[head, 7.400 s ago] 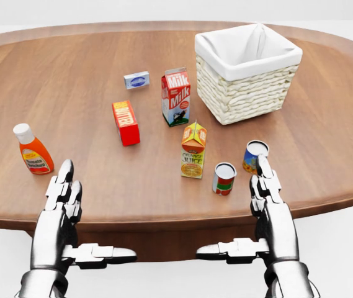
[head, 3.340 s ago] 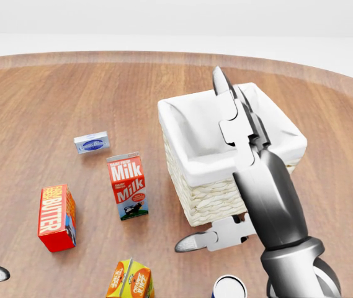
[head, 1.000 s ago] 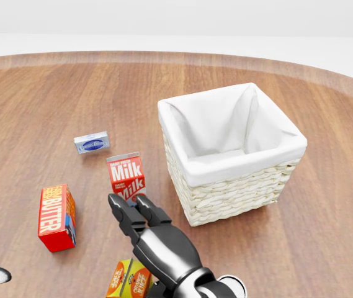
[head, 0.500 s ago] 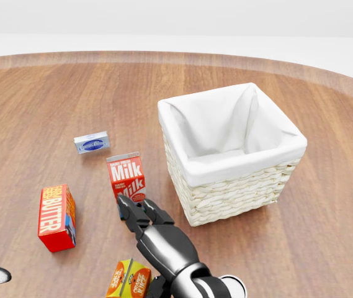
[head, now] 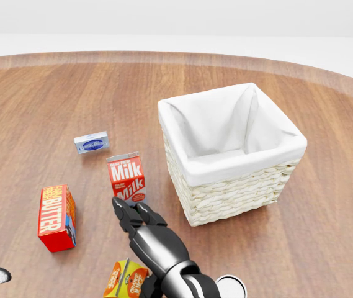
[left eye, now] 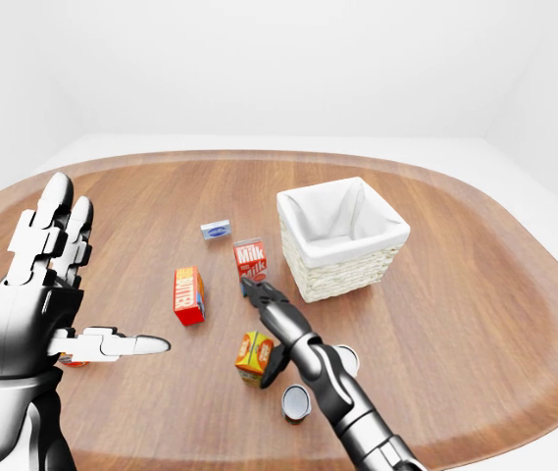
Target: Pick up the orange juice, and put it in the basket.
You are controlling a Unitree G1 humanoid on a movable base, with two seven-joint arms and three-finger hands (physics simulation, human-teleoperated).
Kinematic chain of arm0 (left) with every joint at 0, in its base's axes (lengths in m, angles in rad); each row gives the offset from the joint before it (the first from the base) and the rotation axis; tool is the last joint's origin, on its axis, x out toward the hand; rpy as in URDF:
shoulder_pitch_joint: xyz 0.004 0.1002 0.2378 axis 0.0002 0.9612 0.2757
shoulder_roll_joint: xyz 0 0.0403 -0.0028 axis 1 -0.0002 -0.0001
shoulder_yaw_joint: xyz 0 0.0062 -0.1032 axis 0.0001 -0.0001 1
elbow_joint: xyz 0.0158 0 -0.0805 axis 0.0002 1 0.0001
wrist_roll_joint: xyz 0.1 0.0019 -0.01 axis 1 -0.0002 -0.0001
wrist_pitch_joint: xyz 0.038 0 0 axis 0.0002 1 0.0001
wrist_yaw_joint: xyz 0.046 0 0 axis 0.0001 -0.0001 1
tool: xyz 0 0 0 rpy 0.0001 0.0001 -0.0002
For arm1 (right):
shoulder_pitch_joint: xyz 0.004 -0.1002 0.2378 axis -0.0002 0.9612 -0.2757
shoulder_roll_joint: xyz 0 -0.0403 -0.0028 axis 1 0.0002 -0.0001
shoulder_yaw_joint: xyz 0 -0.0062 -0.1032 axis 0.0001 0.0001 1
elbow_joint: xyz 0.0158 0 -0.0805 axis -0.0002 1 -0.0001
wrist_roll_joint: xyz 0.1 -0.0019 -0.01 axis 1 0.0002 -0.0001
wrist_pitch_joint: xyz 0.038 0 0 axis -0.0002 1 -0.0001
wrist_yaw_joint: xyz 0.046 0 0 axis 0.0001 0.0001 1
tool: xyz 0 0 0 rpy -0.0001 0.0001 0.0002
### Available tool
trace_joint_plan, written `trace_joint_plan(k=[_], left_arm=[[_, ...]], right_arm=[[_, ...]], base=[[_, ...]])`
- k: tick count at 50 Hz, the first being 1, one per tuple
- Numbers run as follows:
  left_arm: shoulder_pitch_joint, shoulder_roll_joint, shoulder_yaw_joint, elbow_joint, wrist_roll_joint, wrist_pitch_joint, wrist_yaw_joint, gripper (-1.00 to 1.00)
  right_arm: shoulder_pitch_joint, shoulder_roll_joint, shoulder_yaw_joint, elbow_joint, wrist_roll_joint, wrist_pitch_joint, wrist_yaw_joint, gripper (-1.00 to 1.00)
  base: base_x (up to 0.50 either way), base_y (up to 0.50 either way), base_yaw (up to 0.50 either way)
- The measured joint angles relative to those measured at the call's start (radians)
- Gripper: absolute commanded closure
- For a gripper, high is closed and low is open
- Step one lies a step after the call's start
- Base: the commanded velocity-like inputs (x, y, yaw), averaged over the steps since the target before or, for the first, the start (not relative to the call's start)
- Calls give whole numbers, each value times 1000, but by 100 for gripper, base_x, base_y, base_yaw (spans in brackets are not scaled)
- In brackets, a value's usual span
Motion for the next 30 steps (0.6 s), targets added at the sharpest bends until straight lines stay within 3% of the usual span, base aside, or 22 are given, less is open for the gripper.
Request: trace_joint_plan(k=[11,12,13,24,30], left_arm=[[0,0,0,0,0,0,0,-100],[0,0,0,0,0,0,0,-100],[0,0,0,0,0,0,0,-100],[0,0,0,0,0,0,0,-100],[0,0,0,0,0,0,0,-100]], right_arm=[[-54,31,-13,73,16,0,-20,-100],[-60,35,-15,81,19,0,-24,37],[-67,39,-17,89,22,0,-26,100],[-129,115,-35,202,76,0,-88,100],[-175,116,-42,277,107,0,-134,100]], base=[[0,0,0],[0,0,0],[0,0,0],[0,0,0],[0,0,0]])
